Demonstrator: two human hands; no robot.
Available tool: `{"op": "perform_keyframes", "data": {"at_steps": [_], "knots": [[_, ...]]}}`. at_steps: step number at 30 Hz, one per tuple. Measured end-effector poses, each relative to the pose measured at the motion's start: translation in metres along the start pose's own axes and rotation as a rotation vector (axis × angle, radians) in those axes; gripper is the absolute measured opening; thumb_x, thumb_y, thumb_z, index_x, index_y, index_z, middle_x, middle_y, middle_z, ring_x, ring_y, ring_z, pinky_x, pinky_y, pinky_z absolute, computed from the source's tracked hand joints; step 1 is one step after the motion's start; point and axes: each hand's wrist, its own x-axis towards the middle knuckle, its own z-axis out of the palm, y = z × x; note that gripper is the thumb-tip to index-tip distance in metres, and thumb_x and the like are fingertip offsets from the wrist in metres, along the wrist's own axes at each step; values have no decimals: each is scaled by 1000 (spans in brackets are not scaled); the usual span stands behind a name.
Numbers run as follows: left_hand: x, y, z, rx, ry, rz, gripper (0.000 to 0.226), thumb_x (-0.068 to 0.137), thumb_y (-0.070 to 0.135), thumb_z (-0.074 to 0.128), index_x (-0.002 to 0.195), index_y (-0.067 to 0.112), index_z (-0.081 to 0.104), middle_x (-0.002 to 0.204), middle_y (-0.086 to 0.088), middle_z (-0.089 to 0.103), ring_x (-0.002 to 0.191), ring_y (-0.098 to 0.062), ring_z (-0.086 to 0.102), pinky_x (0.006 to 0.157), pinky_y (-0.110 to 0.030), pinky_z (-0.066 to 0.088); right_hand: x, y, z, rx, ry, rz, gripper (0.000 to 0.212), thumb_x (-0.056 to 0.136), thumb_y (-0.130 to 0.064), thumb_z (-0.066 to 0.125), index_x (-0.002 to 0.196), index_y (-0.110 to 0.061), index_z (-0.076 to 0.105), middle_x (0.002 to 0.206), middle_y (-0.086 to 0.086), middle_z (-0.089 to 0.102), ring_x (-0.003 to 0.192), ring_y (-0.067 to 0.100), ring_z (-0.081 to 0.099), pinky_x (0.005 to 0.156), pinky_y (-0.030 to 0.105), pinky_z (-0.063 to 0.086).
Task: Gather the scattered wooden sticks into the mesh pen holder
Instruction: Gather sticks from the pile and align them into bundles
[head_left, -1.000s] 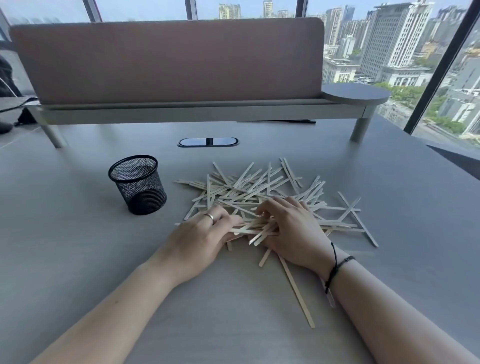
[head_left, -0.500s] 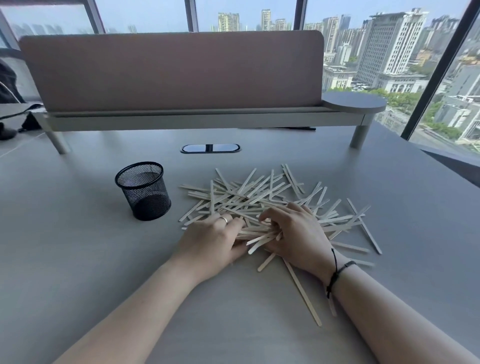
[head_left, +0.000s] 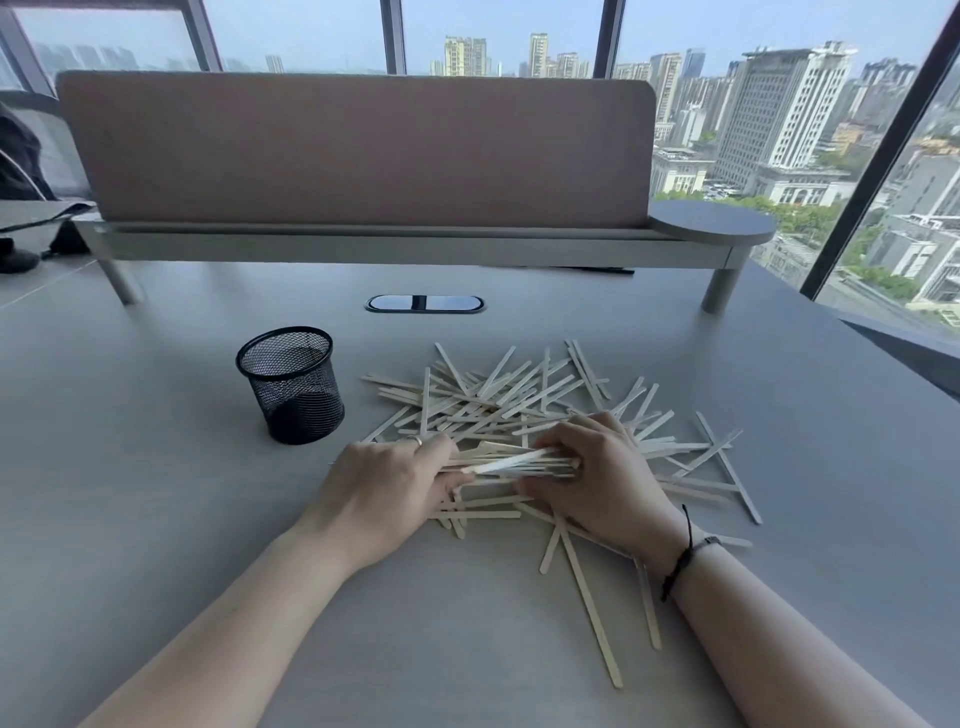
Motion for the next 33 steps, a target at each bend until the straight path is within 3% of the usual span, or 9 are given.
{"op": "perform_keyframes", "data": {"at_steps": [4, 10, 13, 17, 21, 24, 27, 31, 33], "knots": [[-2, -6, -7, -62, 51, -2, 45, 93, 62, 46, 96, 23, 67, 57, 3, 67, 48, -21, 65, 39, -27, 40, 1, 7, -1, -23, -33, 10, 35, 70, -54, 78, 94, -29, 69, 86, -16, 61, 94, 18, 56, 86, 36, 45], [-4, -7, -8, -172, 4, -124, 57, 85, 82, 44, 85, 27, 58, 54, 6, 60, 50, -21, 59, 44, -30, 42, 1, 10, 3, -95, 2, -14, 33, 71, -57, 67, 81, -27, 61, 74, -15, 57, 91, 15, 53, 85, 35, 36], [-4, -5, -11, -252, 30, -183, 44, 86, 75, 49, 83, 31, 46, 52, 12, 49, 48, -20, 54, 44, -27, 37, 2, 11, 2, -172, 4, -25, 28, 70, -49, 62, 74, -22, 59, 71, -11, 59, 90, 18, 52, 86, 35, 33], [-3, -11, -15, -399, 35, -239, 37, 90, 66, 54, 75, 36, 40, 48, 18, 42, 43, -4, 41, 43, -22, 31, 3, 10, 1, -176, 48, -7, 26, 68, -48, 55, 65, -26, 41, 63, -9, 50, 82, 24, 54, 87, 42, 38], [-2, -18, -16, -573, 54, -251, 38, 94, 62, 52, 69, 36, 42, 50, 15, 42, 44, -5, 37, 45, -24, 33, 2, 11, 1, -208, 78, 7, 32, 74, -53, 52, 65, -25, 39, 59, -13, 43, 81, 23, 54, 94, 50, 37], [-3, -18, -16, -684, 38, -318, 50, 94, 67, 48, 75, 22, 62, 56, 8, 55, 50, -12, 49, 51, -30, 45, 1, 11, 1, -236, 48, 9, 30, 75, -52, 50, 67, -25, 40, 62, -17, 44, 84, 21, 54, 104, 54, 30], [-1, -14, -18, -817, 89, -432, 58, 88, 78, 43, 67, 24, 53, 52, 6, 38, 47, -10, 35, 48, -30, 32, 0, 10, 1, -264, 4, -18, 23, 72, -46, 55, 69, -25, 47, 65, -18, 50, 84, 21, 54, 105, 53, 29], [6, -6, -20, -1292, 135, -626, 60, 76, 81, 59, 58, 28, 35, 53, 11, 25, 42, -11, 21, 43, -22, 25, 1, 4, -1, -253, 37, -93, 20, 70, -39, 59, 67, -22, 50, 59, -26, 28, 74, 21, 55, 87, 39, 38], [7, -1, -19, -1449, 122, -671, 68, 69, 80, 67, 59, 22, 33, 55, 6, 22, 43, -11, 17, 41, -19, 23, 1, 2, -2, -233, 23, -121, 21, 66, -31, 64, 66, -22, 45, 60, -21, 32, 69, 20, 54, 73, 31, 36]]}}
